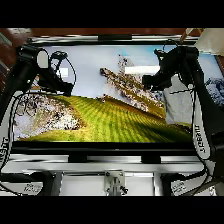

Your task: Fold the shirts.

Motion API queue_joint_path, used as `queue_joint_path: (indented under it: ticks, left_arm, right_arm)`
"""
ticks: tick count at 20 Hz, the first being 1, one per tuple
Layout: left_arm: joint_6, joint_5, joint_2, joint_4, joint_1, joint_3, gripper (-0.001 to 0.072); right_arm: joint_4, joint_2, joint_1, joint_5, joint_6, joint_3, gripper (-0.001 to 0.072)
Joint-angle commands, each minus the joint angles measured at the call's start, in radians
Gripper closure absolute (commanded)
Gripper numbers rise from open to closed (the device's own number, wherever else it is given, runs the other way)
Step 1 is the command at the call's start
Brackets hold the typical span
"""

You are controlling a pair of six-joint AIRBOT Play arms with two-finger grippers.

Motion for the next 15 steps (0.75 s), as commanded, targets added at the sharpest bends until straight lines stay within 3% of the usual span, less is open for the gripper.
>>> queue_joint_path:
  ticks: [1, 15]
  left_arm:
    - [-0.084, -0.006, -0.003, 0.008, 0.000, 0.000, -0.0002]
    - [-0.091, 0.038, -0.003, 0.008, 0.001, 0.000, -0.0002]
  right_arm:
    - [0.002, -0.001, 0.003, 0.017, 0.001, -0.001, 0.0251]
    - [0.002, -0.001, 0.003, 0.017, 0.001, -0.001, 0.0251]
